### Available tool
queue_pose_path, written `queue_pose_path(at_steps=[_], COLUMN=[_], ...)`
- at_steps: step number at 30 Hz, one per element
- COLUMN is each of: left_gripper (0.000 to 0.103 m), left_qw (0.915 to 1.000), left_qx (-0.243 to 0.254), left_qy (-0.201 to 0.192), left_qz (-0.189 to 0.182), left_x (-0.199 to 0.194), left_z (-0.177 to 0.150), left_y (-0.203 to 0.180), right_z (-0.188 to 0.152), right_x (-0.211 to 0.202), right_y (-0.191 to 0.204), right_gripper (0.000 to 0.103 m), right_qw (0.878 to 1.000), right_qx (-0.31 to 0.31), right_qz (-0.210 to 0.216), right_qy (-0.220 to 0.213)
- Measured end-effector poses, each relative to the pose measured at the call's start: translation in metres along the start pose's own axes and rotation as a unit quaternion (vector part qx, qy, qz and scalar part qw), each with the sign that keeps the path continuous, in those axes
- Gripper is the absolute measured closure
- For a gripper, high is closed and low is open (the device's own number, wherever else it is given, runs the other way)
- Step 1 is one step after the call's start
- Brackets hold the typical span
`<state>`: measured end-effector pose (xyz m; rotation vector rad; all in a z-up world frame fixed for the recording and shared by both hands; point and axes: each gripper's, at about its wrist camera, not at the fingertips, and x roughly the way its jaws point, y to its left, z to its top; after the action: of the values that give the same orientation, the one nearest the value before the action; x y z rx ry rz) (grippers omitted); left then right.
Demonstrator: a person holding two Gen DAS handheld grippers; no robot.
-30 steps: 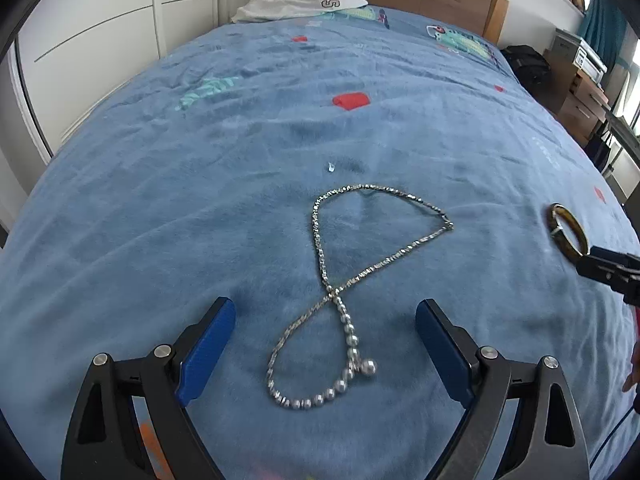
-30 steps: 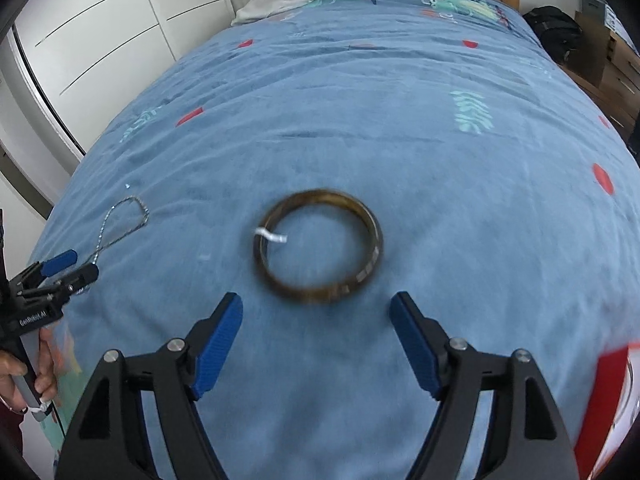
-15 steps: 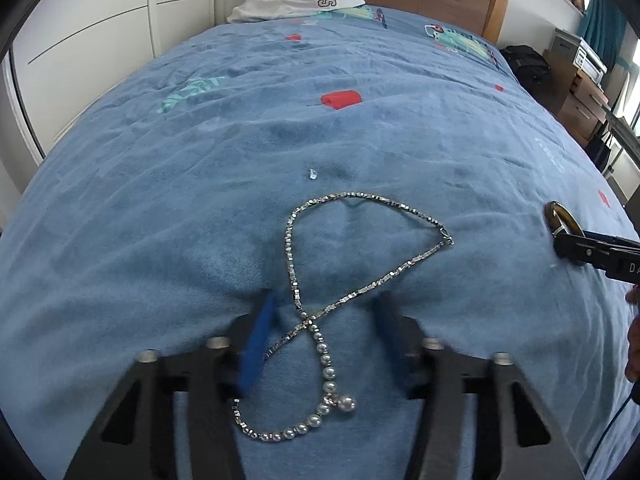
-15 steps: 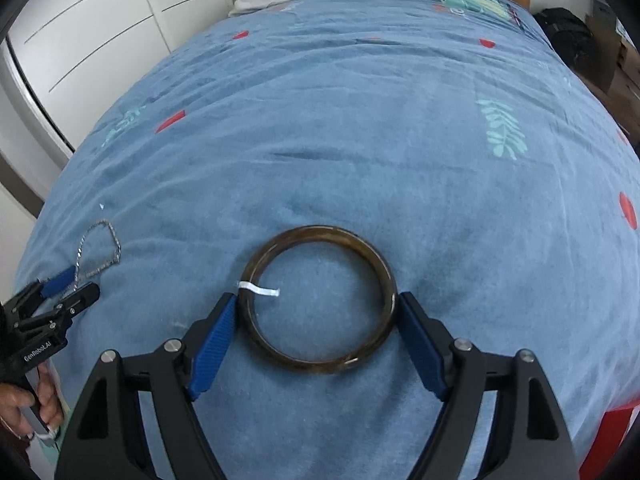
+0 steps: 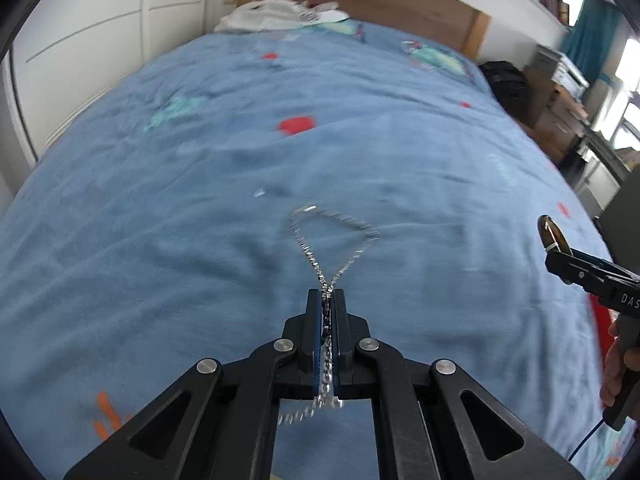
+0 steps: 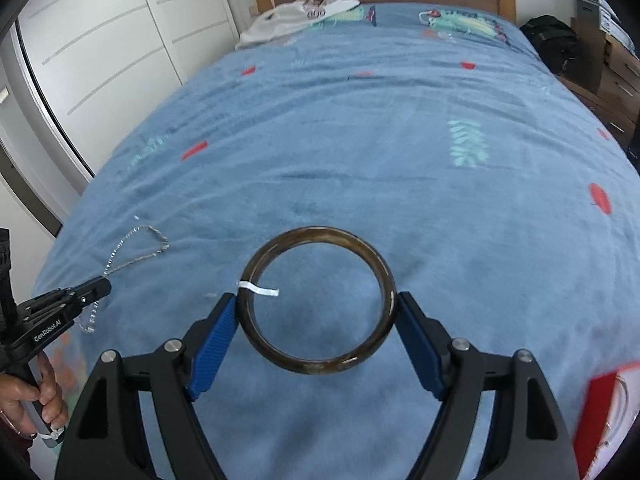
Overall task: Organize jewelry
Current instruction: 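Pinch the silver necklace with the left tool while the right tool grips the tortoiseshell bangle, then carry the necklace and tortoiseshell bangle over the red box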
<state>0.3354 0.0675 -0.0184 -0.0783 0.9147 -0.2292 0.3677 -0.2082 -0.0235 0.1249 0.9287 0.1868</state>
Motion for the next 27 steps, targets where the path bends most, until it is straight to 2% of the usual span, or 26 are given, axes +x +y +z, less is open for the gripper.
queue_pose_path(at_steps=[4, 9, 16, 23, 27], left_gripper=[0.099, 0.099, 0.099, 0.099, 0.099], left_qw=[0.9992, 0.9954, 0.9817, 0.9678, 0.9621], left_qx=[0.023, 0.05, 0.1, 0.132, 0.149], left_qy=[-0.016, -0.033, -0.04, -0.015, 0.005], left_qz=[-0.029, -0.074, -0.157, -0.214, -0.229], left_x=[-0.03, -0.063, -0.095, -0.089, -0.072], left_z=[0.005, 0.012, 0.013, -0.008, -0.02], left_y=[-0.041, -0.098, -0.21, -0.305, -0.351], right_z=[-0.01, -0.03, -0.065, -0.089, -0.096], right_x=[-0.047, -0.113, -0.19, -0.215, -0.213], right_y=[-0.014, -0.053, -0.137, -0.207, -0.237], right_gripper=[0.026, 0.026, 0.026, 0.026, 0.026], right_qw=[1.0, 0.999, 0.995, 0.994, 0.996], right_qx=[0.002, 0.015, 0.041, 0.034, 0.025], right_qz=[-0.001, -0.022, -0.078, -0.102, -0.085], right_qy=[-0.018, -0.039, -0.042, -0.016, -0.006])
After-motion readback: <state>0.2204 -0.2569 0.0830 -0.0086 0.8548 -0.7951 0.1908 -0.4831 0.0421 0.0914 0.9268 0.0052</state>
